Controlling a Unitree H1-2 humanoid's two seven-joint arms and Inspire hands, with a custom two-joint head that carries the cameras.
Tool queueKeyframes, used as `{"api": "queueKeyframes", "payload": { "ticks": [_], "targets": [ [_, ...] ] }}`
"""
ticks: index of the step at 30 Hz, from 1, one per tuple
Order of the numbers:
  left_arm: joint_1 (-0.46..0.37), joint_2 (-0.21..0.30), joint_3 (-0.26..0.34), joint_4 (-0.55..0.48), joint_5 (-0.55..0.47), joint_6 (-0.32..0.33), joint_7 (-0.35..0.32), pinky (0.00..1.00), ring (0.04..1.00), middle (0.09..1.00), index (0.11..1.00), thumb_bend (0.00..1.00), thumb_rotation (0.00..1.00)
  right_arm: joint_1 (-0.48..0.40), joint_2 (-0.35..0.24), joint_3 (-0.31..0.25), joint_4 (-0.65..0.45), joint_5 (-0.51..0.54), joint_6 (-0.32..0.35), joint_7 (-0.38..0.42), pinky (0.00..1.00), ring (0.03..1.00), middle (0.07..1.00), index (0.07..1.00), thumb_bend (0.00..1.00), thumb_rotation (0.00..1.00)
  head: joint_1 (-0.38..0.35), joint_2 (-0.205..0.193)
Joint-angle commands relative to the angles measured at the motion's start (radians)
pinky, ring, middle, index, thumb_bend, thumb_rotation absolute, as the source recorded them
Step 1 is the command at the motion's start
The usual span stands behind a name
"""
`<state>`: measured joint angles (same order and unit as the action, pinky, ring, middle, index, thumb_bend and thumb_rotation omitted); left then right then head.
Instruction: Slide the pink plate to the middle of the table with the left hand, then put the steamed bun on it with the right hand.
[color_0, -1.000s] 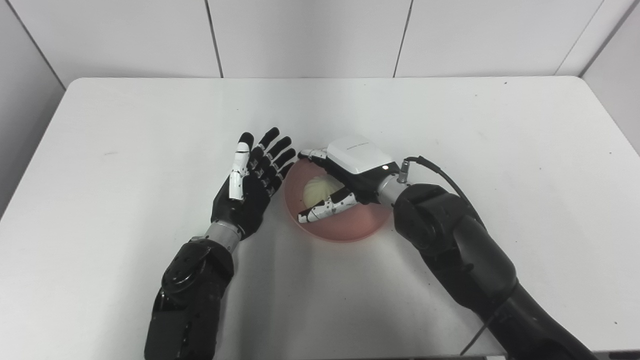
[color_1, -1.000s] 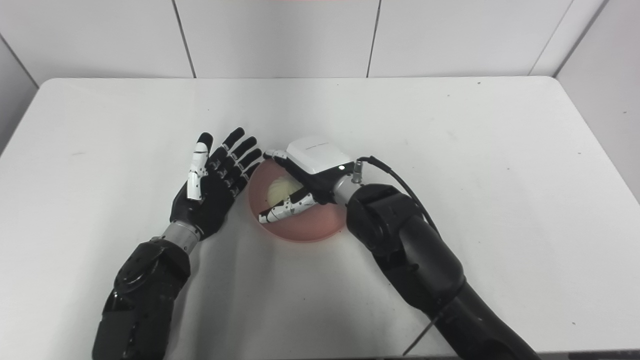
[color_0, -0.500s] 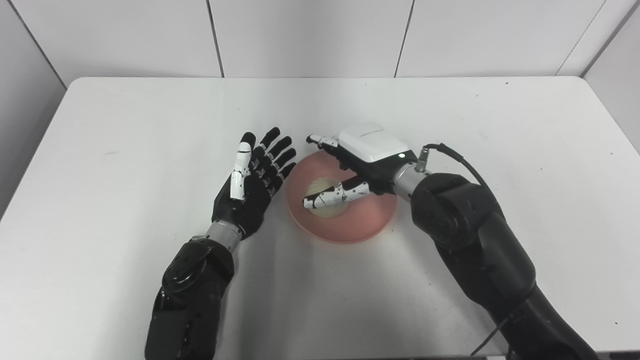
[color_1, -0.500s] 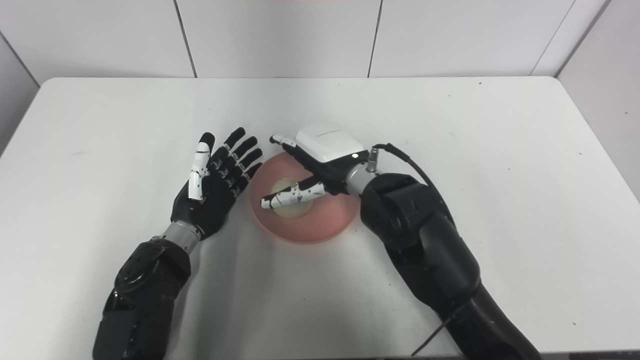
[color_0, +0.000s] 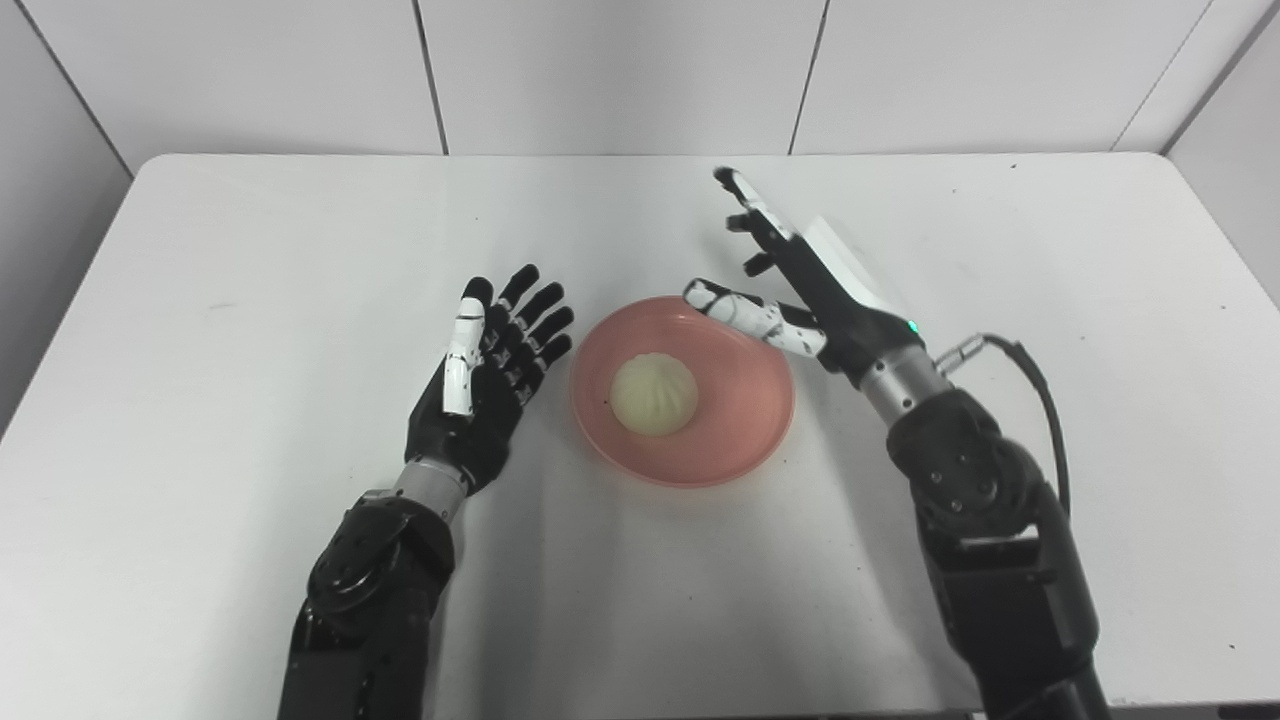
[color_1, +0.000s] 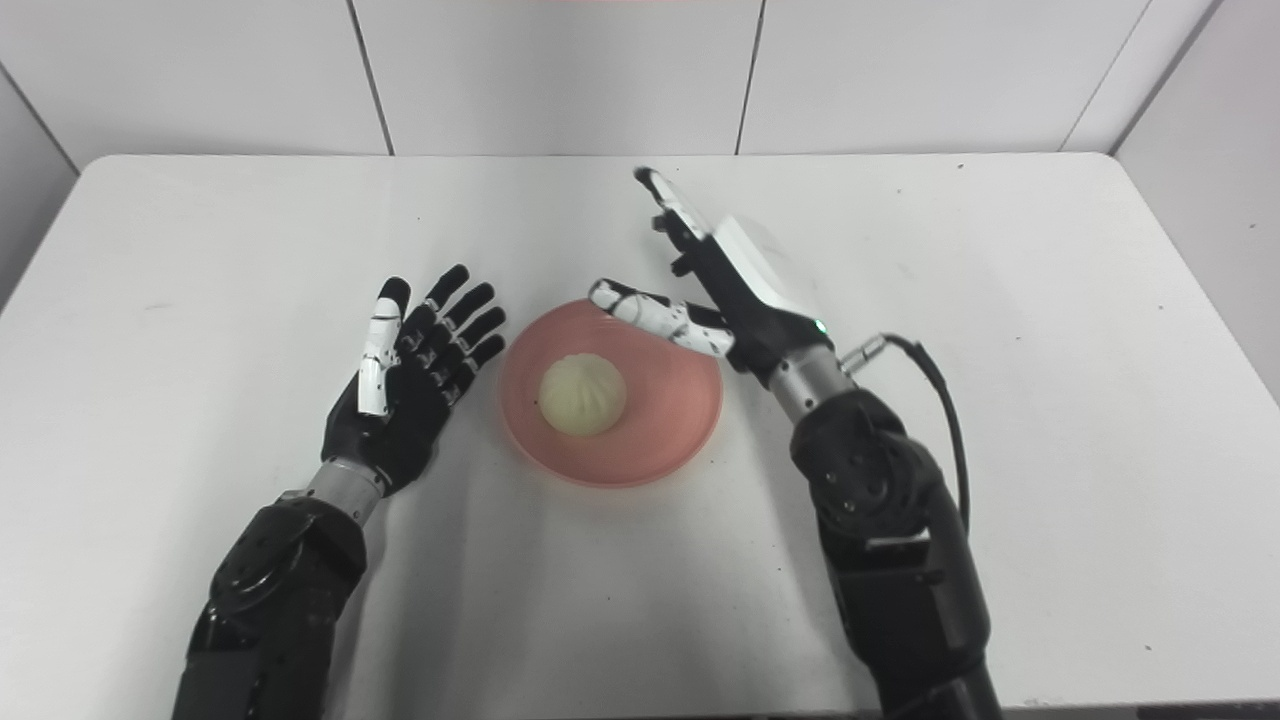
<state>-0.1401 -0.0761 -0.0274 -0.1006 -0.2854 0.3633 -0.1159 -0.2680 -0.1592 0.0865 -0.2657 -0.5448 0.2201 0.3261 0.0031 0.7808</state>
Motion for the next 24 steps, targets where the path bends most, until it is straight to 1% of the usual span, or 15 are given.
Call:
{"api": "queueKeyframes", "payload": {
  "ticks": [1,2,3,6,8,9,12,13,14,15,17,20,21,22,24],
  "targets": [
    [0.021,0.011,-0.015,-0.031,0.059,-0.041,0.022,0.94,0.925,0.932,0.935,0.54,1.00,0.003,0.021,-0.022,0.022,0.071,-0.101,-0.086,0.83,0.965,1.000,1.000,0.89,1.00,-0.005,-0.002],
    [0.029,0.014,-0.023,-0.038,0.083,-0.056,0.025,0.94,0.930,0.940,0.947,0.54,1.00,0.019,0.027,-0.030,0.044,0.101,-0.123,-0.107,0.88,0.982,1.000,1.000,0.90,1.00,-0.005,-0.002],
    [0.041,0.022,-0.036,-0.045,0.118,-0.079,0.029,0.95,0.932,0.945,0.954,0.55,1.00,0.040,0.037,-0.039,0.071,0.137,-0.161,-0.130,0.90,0.991,1.000,1.000,0.91,1.00,-0.010,-0.003],
    [0.067,0.037,-0.055,-0.045,0.182,-0.143,0.035,0.97,0.959,0.972,0.982,0.58,1.00,0.088,0.074,-0.059,0.135,0.232,-0.254,-0.192,0.96,1.000,1.000,1.000,0.81,1.00,-0.018,-0.003],
    [0.080,0.039,-0.062,-0.042,0.210,-0.179,0.044,0.97,0.964,0.977,0.987,0.57,1.00,0.108,0.096,-0.067,0.157,0.292,-0.280,-0.209,0.98,1.000,1.000,1.000,0.80,1.00,-0.021,-0.004],
    [0.088,0.038,-0.067,-0.042,0.230,-0.197,0.050,0.97,0.968,0.982,0.993,0.56,1.00,0.118,0.112,-0.077,0.165,0.341,-0.278,-0.210,0.99,1.000,1.000,1.000,0.78,1.00,-0.023,-0.003],
    [0.107,0.038,-0.078,-0.039,0.281,-0.237,0.066,0.97,0.974,0.990,1.000,0.54,1.00,0.139,0.150,-0.106,0.174,0.485,-0.247,-0.198,1.00,1.000,1.000,1.000,0.69,1.00,-0.026,-0.002],
    [0.113,0.038,-0.081,-0.035,0.297,-0.250,0.070,0.97,0.977,0.996,1.000,0.55,1.00,0.145,0.156,-0.115,0.176,0.519,-0.238,-0.195,1.00,1.000,1.000,1.000,0.57,1.00,-0.026,-0.002],
    [0.120,0.038,-0.085,-0.027,0.317,-0.269,0.077,0.98,0.980,0.999,1.000,0.55,1.00,0.150,0.162,-0.124,0.181,0.553,-0.232,-0.193,1.00,1.000,1.000,1.000,0.51,1.00,-0.025,-0.002],
    [0.125,0.037,-0.088,-0.021,0.330,-0.283,0.081,0.98,0.982,1.000,1.000,0.55,1.00,0.154,0.165,-0.130,0.185,0.574,-0.229,-0.192,1.00,1.000,1.000,1.000,0.48,1.00,-0.025,-0.002],
    [0.135,0.036,-0.094,-0.018,0.346,-0.306,0.085,0.98,0.987,1.000,1.000,0.55,1.00,0.156,0.166,-0.134,0.196,0.595,-0.244,-0.198,1.00,1.000,1.000,1.000,0.45,1.00,-0.024,-0.002],
    [0.148,0.035,-0.097,-0.010,0.357,-0.333,0.088,0.99,0.991,1.000,1.000,0.55,1.00,0.157,0.158,-0.125,0.200,0.583,-0.263,-0.209,1.00,1.000,1.000,1.000,0.42,1.00,-0.022,-0.002],
    [0.152,0.035,-0.098,-0.006,0.360,-0.342,0.088,0.99,0.993,1.000,1.000,0.55,1.00,0.158,0.157,-0.123,0.202,0.577,-0.269,-0.212,1.00,1.000,1.000,1.000,0.39,1.00,-0.022,-0.002],
    [0.155,0.035,-0.098,-0.004,0.361,-0.347,0.088,0.99,0.993,1.000,1.000,0.55,1.00,0.159,0.156,-0.122,0.202,0.574,-0.272,-0.215,1.00,1.000,1.000,1.000,0.36,1.00,-0.022,-0.002],
    [0.160,0.036,-0.096,0.003,0.361,-0.355,0.086,0.99,0.992,1.000,1.000,0.56,1.00,0.159,0.157,-0.120,0.203,0.584,-0.269,-0.217,1.00,1.000,1.000,1.000,0.35,1.00,-0.023,-0.002]
  ]
}}
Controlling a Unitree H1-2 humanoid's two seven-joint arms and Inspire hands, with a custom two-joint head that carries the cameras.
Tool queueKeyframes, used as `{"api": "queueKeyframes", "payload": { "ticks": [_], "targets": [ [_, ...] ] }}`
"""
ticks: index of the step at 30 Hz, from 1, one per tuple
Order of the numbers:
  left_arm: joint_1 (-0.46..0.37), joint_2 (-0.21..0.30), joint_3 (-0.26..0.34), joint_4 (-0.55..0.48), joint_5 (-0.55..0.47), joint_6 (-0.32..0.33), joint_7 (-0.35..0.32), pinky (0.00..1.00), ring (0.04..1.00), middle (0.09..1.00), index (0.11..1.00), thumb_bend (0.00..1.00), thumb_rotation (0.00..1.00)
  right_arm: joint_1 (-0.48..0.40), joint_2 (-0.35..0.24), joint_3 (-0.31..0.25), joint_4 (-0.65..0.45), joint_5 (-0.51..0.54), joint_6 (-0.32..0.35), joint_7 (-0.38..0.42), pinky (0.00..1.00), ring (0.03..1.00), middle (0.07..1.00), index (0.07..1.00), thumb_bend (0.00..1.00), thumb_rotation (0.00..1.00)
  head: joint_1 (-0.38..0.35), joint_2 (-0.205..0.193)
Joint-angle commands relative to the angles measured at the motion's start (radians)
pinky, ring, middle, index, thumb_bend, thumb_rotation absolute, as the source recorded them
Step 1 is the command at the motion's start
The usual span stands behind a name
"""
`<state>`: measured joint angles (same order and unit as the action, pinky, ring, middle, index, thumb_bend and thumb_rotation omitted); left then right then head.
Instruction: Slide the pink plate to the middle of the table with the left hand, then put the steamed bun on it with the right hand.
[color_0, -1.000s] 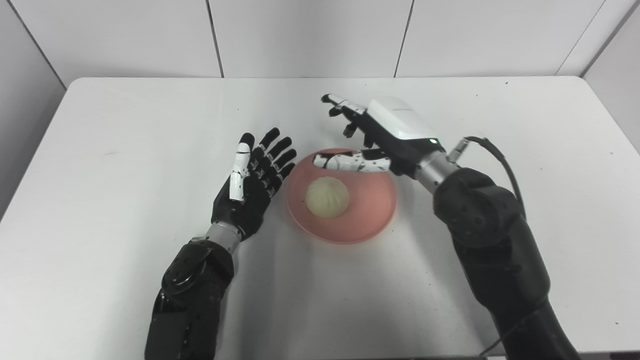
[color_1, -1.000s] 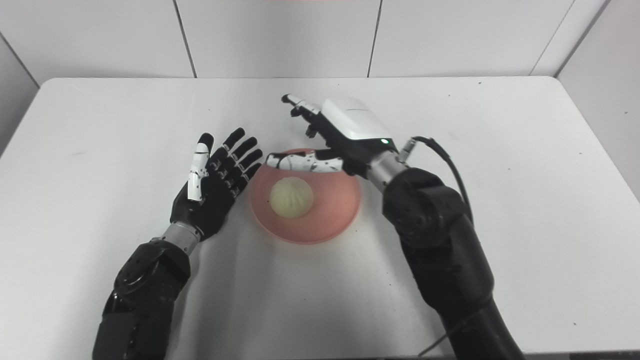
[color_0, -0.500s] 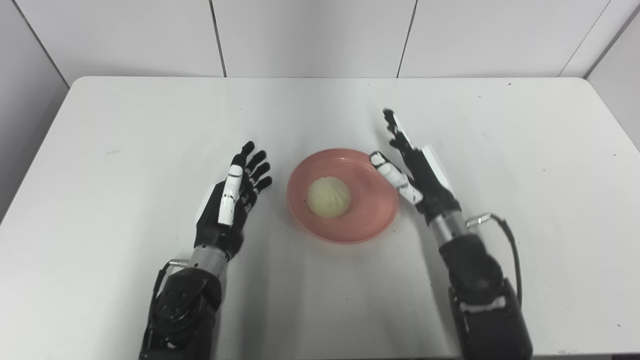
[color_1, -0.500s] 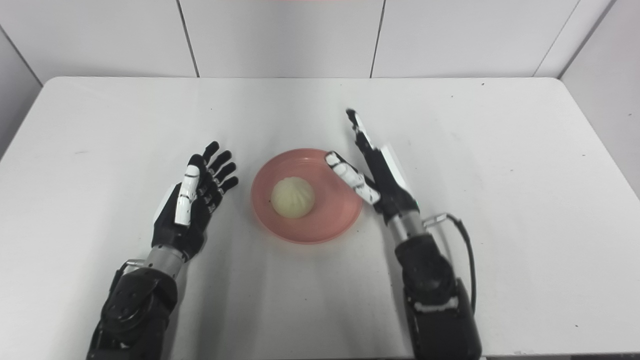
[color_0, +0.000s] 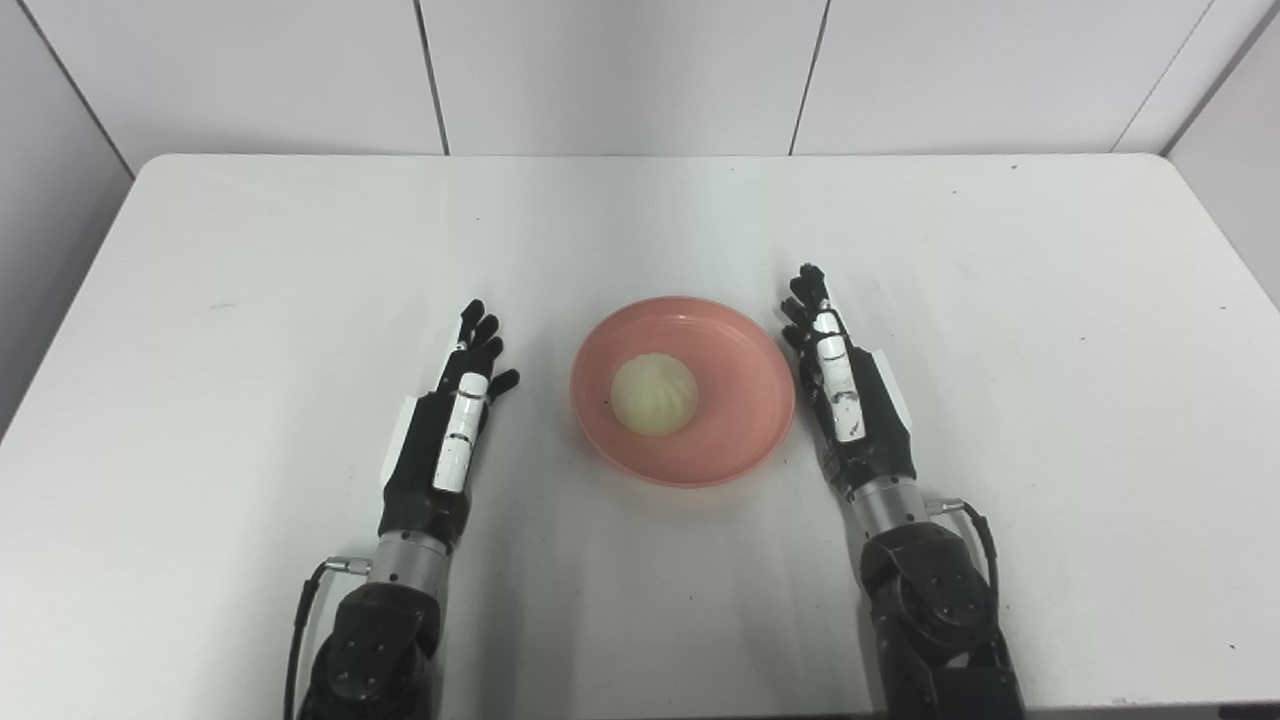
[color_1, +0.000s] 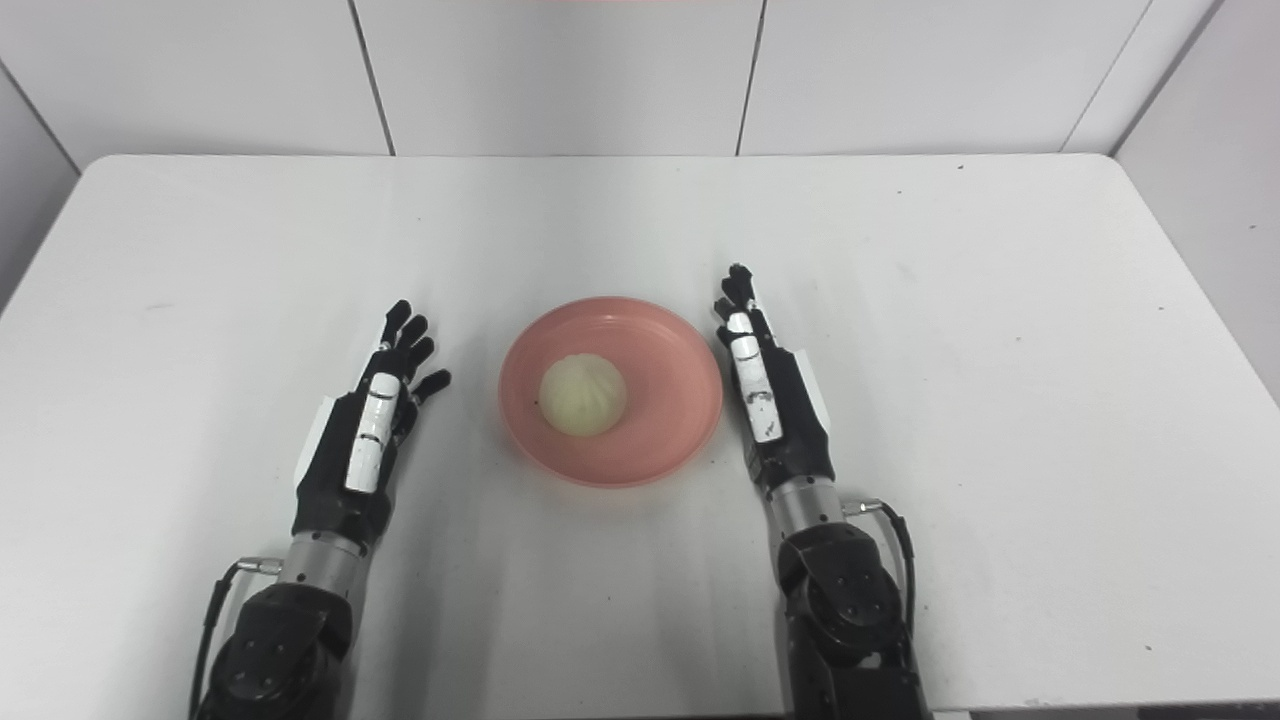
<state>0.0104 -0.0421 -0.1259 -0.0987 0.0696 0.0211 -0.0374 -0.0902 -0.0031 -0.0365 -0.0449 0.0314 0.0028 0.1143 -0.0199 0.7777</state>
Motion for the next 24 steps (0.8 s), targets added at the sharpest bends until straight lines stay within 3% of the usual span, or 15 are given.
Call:
{"api": "queueKeyframes", "payload": {
  "ticks": [1,6,12,18,24],
  "targets": [
    [0.013,0.004,0.004,0.002,0.005,-0.014,0.006,0.99,0.992,1.000,1.000,0.56,1.00,-0.018,0.001,0.005,-0.017,0.006,-0.051,-0.009,1.00,1.000,1.000,1.000,0.35,1.00,-0.003,0.000],
    [0.016,0.012,0.011,0.018,-0.008,-0.017,-0.003,0.98,0.982,0.996,1.000,0.58,1.00,-0.023,-0.013,0.017,0.010,-0.010,-0.072,-0.015,1.00,1.000,1.000,1.000,0.35,1.00,-0.007,0.001],
    [0.011,0.025,0.018,0.055,-0.030,-0.033,-0.018,0.97,0.964,0.980,0.988,0.60,1.00,-0.027,-0.013,0.020,0.021,0.008,-0.047,-0.018,1.00,1.000,1.000,1.000,0.37,1.00,-0.008,0.000],
    [0.003,0.034,0.021,0.080,-0.051,-0.036,-0.031,0.95,0.952,0.972,0.980,0.60,1.00,-0.030,-0.010,0.016,0.019,0.018,-0.007,-0.027,1.00,1.000,1.000,1.000,0.34,1.00,-0.004,0.001],
    [0.000,0.033,0.025,0.088,-0.057,-0.032,-0.037,0.96,0.958,0.974,0.980,0.60,1.00,-0.033,-0.018,0.022,0.021,0.000,-0.010,-0.028,1.00,1.000,1.000,1.000,0.31,1.00,0.002,0.002]
  ]
}}
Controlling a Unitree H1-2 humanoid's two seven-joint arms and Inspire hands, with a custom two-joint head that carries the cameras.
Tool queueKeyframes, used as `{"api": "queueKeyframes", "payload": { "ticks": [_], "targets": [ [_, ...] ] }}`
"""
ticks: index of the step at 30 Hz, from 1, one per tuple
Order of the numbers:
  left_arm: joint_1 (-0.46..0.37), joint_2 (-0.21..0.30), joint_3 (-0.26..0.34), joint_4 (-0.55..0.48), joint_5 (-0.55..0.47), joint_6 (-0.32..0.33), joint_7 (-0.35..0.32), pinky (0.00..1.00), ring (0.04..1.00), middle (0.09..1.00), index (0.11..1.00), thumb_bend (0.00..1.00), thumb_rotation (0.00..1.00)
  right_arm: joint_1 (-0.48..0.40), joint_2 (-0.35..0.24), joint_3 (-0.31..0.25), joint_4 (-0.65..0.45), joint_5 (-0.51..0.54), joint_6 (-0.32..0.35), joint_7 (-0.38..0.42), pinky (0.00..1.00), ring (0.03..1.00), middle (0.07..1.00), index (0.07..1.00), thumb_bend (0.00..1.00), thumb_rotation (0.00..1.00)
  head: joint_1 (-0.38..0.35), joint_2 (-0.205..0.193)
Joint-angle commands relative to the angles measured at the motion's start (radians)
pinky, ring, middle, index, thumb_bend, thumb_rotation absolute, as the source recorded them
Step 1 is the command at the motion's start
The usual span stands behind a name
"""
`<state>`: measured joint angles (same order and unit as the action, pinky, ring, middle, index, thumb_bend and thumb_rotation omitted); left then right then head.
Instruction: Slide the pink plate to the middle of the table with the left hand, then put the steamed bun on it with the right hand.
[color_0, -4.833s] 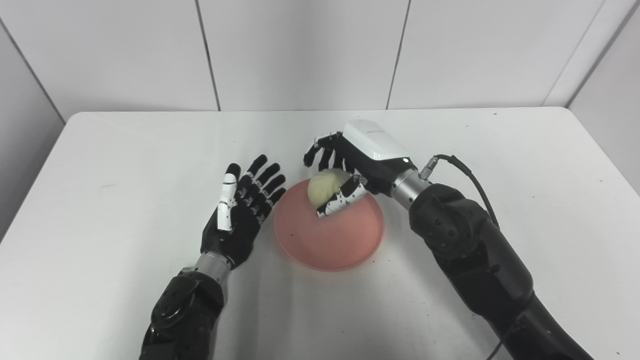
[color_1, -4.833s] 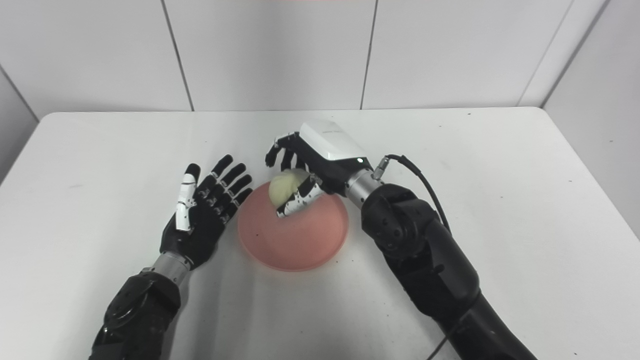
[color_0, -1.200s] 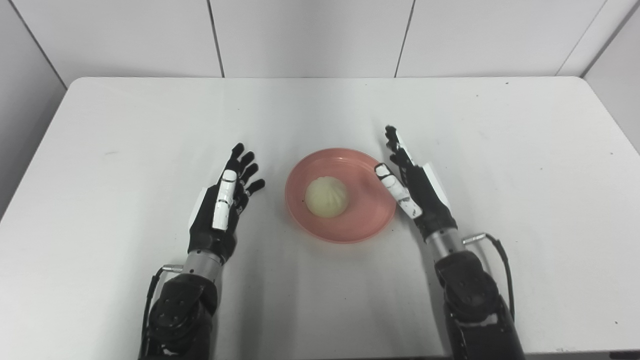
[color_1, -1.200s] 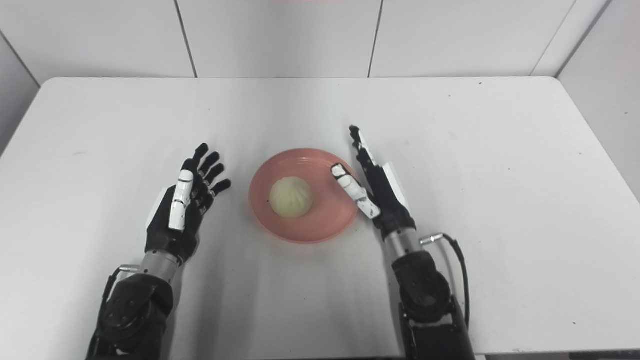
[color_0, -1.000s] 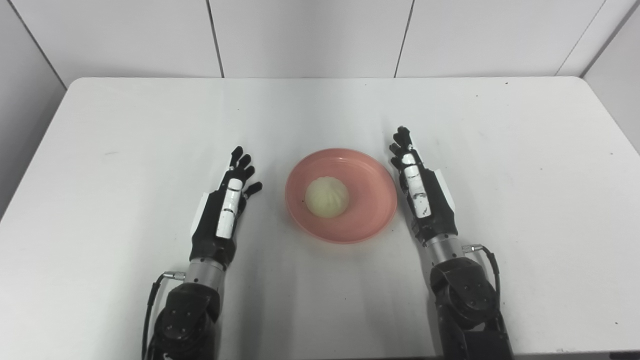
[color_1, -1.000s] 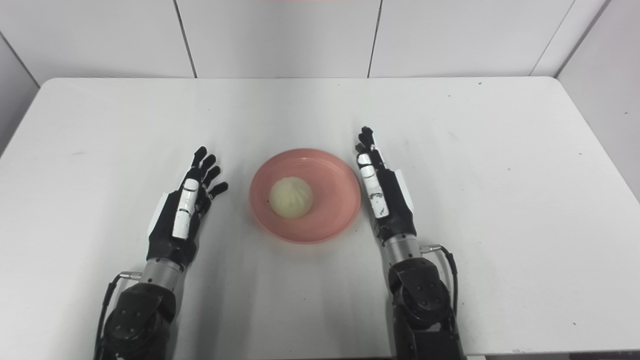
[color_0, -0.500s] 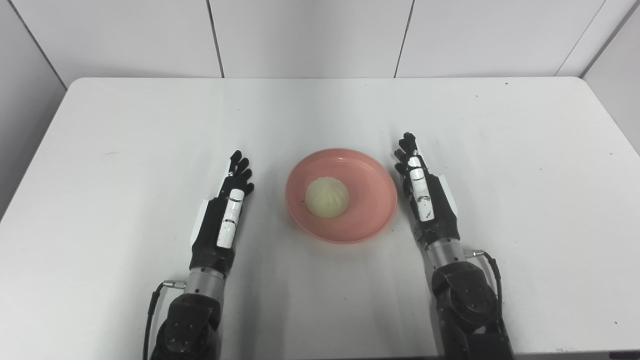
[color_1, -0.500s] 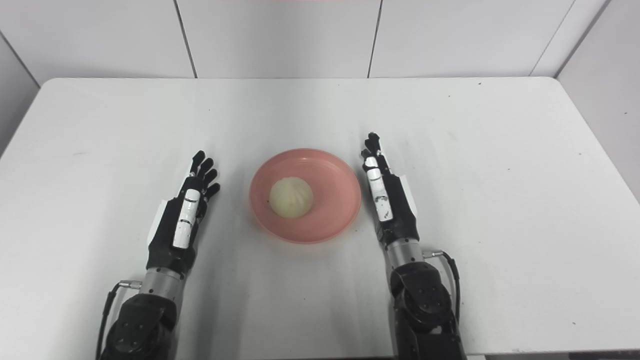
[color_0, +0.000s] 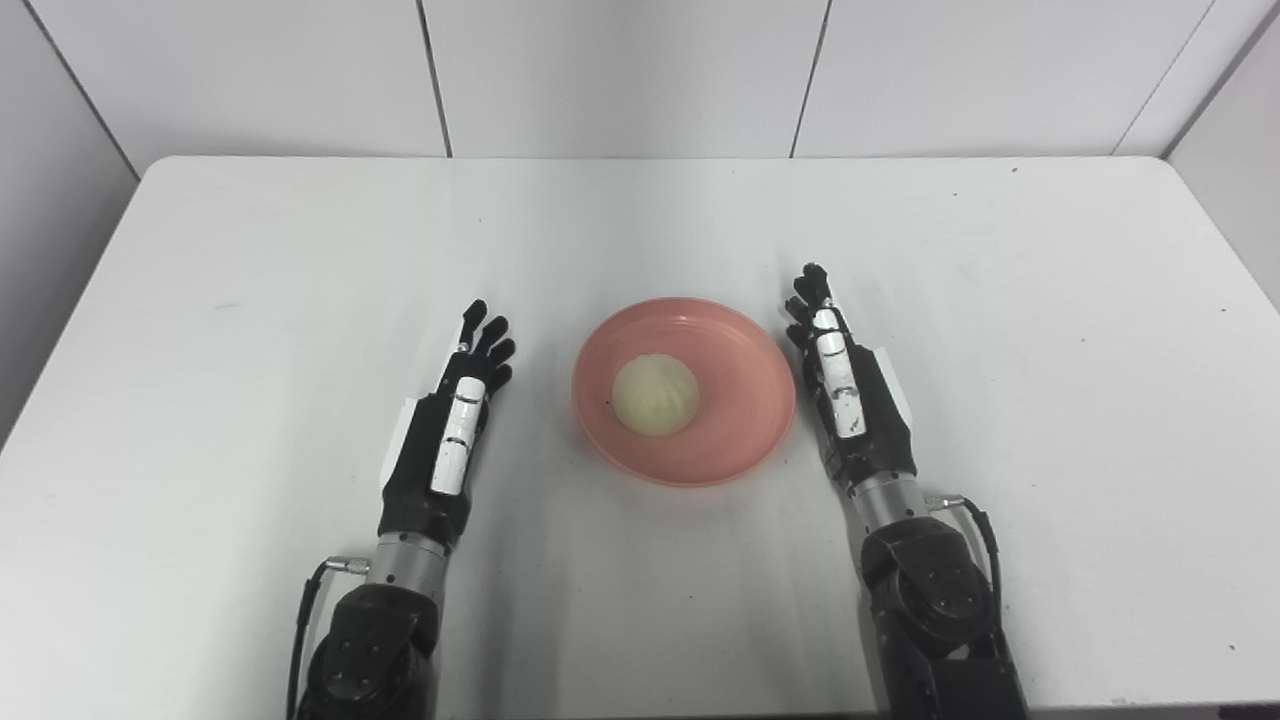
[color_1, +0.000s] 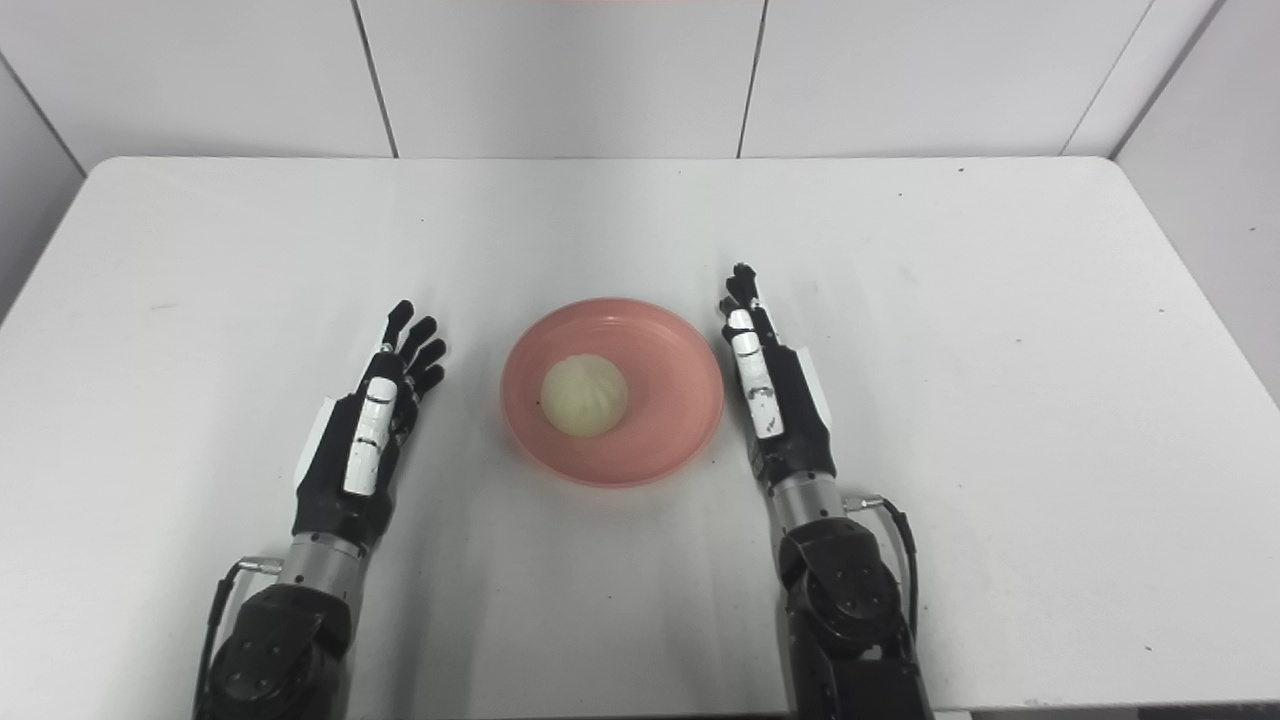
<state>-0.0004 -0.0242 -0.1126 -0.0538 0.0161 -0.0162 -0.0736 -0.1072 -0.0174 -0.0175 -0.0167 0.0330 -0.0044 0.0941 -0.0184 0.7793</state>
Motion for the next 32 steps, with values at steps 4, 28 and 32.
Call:
{"api": "queueKeyframes", "payload": {
  "ticks": [4,28,32],
  "targets": [
    [0.010,0.015,0.012,0.041,-0.004,0.008,-0.002,0.96,0.957,0.973,0.981,0.60,1.00,-0.015,0.004,0.000,-0.020,0.017,0.024,-0.007,1.00,1.000,1.000,1.000,0.29,1.00,-0.001,0.003],
    [0.006,0.019,0.012,0.030,0.012,0.030,0.004,0.95,0.950,0.968,0.974,0.60,1.00,-0.015,-0.007,0.014,-0.032,-0.009,0.041,-0.022,1.00,1.000,1.000,1.000,0.28,1.00,0.001,0.003],
    [0.007,0.019,0.013,0.027,0.012,0.035,0.002,0.95,0.950,0.968,0.975,0.59,1.00,-0.014,-0.007,0.016,-0.036,0.002,0.048,-0.019,1.00,1.000,1.000,1.000,0.27,1.00,0.000,0.002]
  ]
}}
